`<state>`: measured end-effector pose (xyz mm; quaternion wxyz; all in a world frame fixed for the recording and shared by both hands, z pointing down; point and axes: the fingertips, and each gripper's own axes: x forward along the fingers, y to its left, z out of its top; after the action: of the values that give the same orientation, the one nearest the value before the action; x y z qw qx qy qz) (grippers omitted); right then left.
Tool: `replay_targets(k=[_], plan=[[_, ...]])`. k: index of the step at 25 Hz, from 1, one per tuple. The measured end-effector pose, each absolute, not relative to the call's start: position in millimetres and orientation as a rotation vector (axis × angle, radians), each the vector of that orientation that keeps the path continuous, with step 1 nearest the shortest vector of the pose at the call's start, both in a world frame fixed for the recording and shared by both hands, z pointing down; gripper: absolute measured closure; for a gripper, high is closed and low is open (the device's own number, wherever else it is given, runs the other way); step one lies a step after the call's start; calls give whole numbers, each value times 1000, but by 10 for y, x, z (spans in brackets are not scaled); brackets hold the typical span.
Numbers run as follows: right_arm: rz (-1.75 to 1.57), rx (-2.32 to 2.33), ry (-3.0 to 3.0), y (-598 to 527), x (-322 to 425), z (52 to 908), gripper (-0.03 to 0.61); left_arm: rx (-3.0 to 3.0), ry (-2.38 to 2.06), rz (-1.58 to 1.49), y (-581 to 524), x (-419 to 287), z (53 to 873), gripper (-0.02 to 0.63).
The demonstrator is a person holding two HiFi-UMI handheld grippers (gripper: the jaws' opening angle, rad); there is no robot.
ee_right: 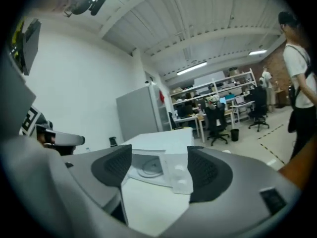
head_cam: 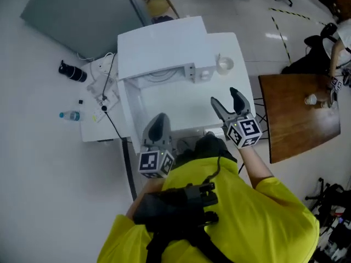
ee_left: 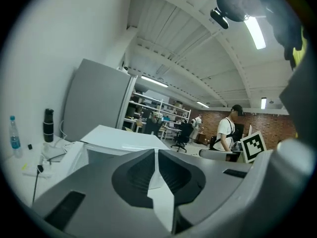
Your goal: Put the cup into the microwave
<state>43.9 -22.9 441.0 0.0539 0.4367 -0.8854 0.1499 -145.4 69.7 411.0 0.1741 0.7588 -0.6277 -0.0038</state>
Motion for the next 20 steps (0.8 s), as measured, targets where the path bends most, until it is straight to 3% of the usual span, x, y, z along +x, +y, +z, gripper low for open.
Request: replay_targets(k=[5,10,20], plan=[[546,1508,-2428,-895,1032,5407,216,2183,-1663,44,146,-1150,4405,601],[579,1503,-2237,-1642,1299,6529,80,2127,-1587,68,-268,-950,4756,601],[491,1482,-2251,-2813,1247,7502,63,2066,-1535,115,-768,-756,5341,601]])
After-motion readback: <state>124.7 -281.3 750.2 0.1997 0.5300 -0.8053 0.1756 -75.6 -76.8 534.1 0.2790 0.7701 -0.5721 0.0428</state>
